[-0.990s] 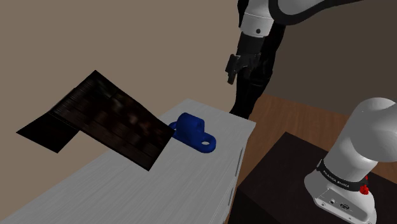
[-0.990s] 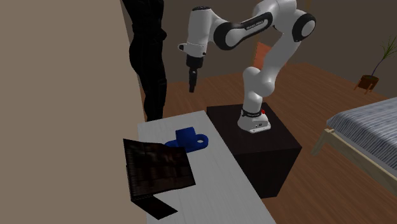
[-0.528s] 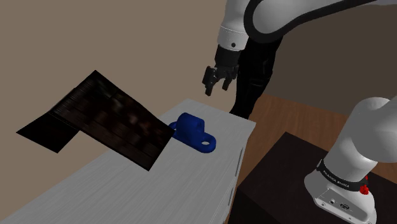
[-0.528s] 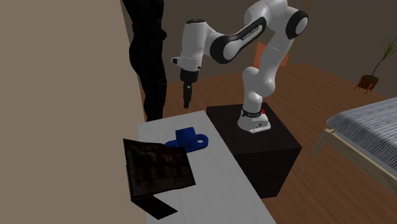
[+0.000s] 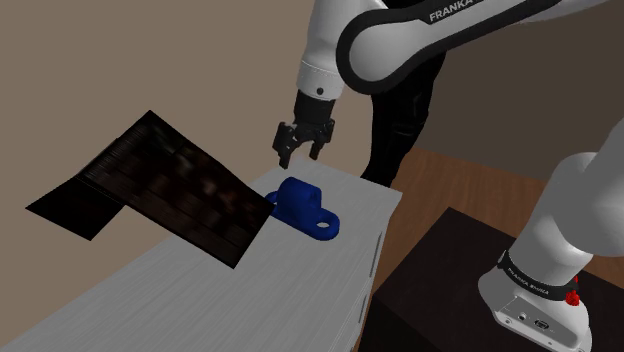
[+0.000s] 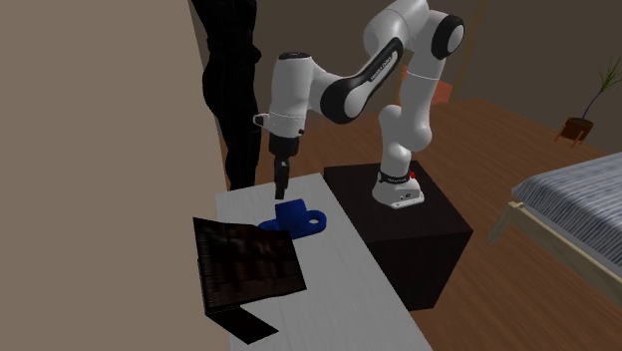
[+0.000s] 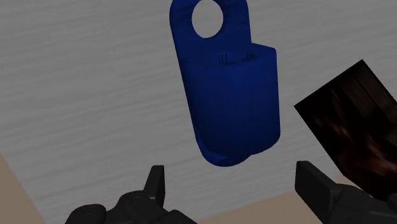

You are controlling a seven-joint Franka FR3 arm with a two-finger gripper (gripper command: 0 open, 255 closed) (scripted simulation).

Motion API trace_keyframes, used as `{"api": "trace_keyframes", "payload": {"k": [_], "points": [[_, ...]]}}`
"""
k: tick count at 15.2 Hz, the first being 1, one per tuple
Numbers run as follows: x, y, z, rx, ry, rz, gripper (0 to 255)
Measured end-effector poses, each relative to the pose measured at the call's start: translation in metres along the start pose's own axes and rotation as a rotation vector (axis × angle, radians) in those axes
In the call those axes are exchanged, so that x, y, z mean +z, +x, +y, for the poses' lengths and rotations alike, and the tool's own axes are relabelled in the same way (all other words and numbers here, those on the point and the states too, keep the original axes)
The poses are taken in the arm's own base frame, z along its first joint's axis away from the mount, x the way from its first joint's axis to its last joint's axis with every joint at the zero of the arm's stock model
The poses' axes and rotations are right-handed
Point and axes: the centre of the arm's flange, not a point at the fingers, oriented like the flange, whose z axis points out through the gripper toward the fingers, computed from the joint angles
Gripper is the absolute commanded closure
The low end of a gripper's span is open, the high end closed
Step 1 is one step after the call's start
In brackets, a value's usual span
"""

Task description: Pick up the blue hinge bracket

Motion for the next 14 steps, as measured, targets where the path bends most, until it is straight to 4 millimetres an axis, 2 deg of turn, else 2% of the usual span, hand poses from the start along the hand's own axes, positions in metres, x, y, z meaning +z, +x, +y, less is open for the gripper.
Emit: {"api": "trace_keyframes", "payload": {"k": [1, 3, 10, 11, 14], "points": [[0.004, 0.003, -0.012, -0.005, 0.009, 0.002, 0], [0.014, 0.007, -0.020, -0.010, 0.020, 0.004, 0], [0.048, 0.001, -0.017, -0.011, 0.023, 0.004, 0], [0.050, 0.001, -0.017, -0.011, 0.024, 0.004, 255], [0.051, 0.001, -0.017, -0.011, 0.024, 0.007, 255]]}}
